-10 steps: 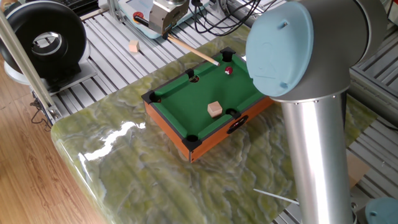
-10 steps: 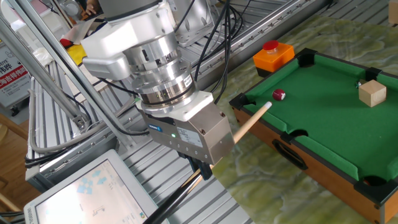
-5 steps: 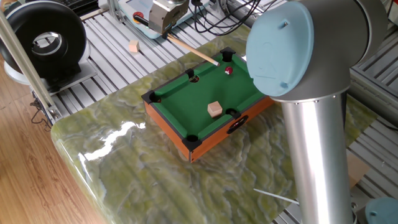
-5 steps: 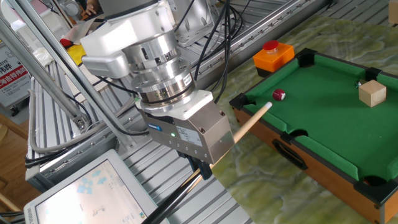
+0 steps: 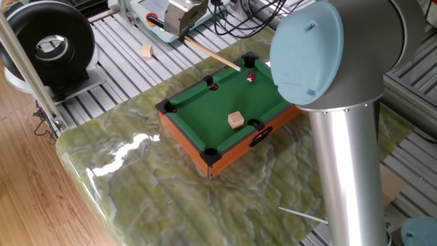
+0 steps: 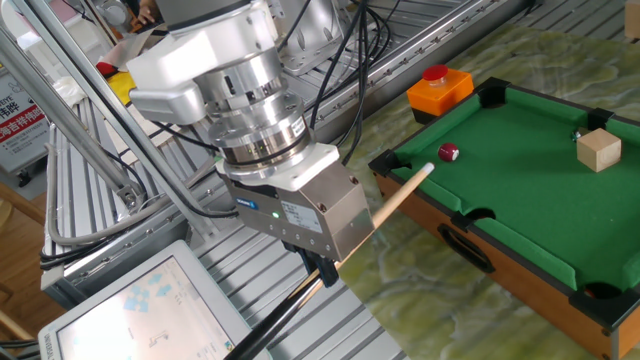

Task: Hit the pool ball

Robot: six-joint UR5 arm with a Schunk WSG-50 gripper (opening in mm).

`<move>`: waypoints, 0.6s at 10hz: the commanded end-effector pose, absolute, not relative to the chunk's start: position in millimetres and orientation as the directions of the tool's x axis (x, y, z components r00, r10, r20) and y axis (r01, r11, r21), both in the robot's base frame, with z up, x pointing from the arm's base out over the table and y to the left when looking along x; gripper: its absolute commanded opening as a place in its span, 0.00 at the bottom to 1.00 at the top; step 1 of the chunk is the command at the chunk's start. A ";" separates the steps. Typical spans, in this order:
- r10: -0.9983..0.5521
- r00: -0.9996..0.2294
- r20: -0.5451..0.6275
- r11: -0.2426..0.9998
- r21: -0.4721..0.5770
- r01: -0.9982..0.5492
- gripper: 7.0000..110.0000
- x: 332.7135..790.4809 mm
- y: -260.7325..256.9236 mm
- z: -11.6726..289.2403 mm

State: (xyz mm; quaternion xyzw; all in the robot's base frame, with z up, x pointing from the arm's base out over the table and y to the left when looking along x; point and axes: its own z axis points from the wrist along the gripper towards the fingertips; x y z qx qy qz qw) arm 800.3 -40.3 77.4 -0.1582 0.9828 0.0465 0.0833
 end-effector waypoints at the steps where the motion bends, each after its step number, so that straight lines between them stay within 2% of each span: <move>1: -0.298 -0.936 -0.185 0.946 0.075 -0.316 0.00 801.2 -40.2 78.6; 6: -0.292 -0.938 -0.187 0.947 0.077 -0.310 0.00 798.3 -37.8 75.4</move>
